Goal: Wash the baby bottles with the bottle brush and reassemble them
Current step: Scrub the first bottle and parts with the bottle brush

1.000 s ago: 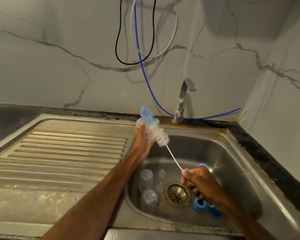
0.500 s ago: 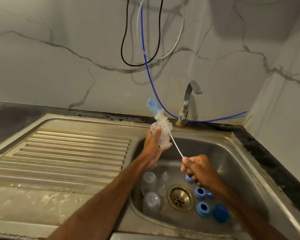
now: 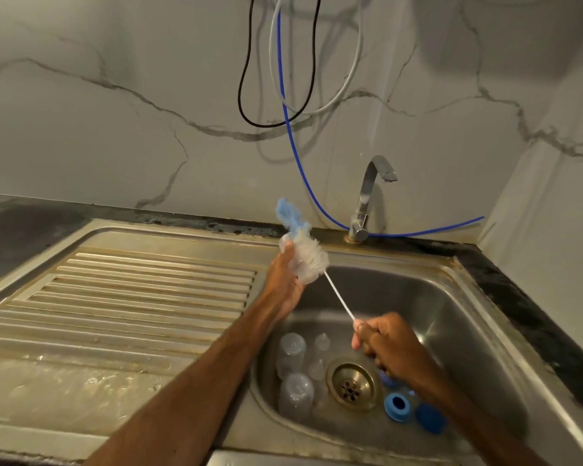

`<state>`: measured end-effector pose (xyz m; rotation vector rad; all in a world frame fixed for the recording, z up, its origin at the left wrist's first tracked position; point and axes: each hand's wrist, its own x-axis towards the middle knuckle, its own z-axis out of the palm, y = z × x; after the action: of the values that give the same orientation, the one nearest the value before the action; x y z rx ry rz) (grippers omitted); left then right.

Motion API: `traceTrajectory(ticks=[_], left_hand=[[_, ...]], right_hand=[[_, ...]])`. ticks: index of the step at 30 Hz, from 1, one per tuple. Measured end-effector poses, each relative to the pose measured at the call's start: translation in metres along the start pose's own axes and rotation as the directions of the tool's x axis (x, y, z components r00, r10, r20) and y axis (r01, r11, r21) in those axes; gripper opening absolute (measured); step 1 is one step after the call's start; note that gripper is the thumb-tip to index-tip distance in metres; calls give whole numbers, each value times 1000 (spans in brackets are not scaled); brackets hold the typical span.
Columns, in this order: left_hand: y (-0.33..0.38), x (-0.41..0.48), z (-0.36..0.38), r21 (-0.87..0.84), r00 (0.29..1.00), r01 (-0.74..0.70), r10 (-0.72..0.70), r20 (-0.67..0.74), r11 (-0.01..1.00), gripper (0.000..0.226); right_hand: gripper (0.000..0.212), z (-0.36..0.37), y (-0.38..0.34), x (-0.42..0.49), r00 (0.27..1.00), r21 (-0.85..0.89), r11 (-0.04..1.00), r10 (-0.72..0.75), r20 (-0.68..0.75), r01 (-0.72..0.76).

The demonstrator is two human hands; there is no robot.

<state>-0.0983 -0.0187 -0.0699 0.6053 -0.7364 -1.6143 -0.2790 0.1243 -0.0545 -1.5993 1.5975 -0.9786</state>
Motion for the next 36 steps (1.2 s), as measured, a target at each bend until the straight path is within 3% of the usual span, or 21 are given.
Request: traceTrajectory(ticks=[4, 8, 11, 15, 21, 26, 32, 36], left_hand=[[1, -4, 4, -24, 998, 46, -47, -36, 999, 38], [-7, -11, 19, -22, 994, 110, -110, -27, 994, 39], [-3, -10, 16, -39, 996, 94, -94, -5, 995, 54], [2, -8, 13, -42, 998, 59, -59, 5, 997, 49], [-4, -12, 19, 72, 999, 41, -43, 27, 997, 48], [-1, -6, 12, 31, 1000, 12, -12, 18, 999, 53], [-9, -14, 19, 22, 998, 67, -67, 16, 998, 45], [-3, -10, 7, -37, 998, 61, -60, 31, 997, 45]], right_hand=[[47, 6, 10, -27, 996, -16, 997, 80, 46, -79], [45, -2, -17, 3, 996, 96, 992, 86, 14, -86], [44, -1, -19, -1, 990, 119, 984, 130, 59, -136], [45, 6, -4, -30, 958, 100, 957, 259, 122, -271], [43, -8, -24, -2, 984, 165, 970, 174, 49, -180], [45, 1, -11, -37, 958, 92, 958, 261, 118, -272], [44, -9, -23, -4, 984, 136, 975, 176, 27, -178], [45, -2, -18, -28, 980, 1, 982, 188, 71, -189]])
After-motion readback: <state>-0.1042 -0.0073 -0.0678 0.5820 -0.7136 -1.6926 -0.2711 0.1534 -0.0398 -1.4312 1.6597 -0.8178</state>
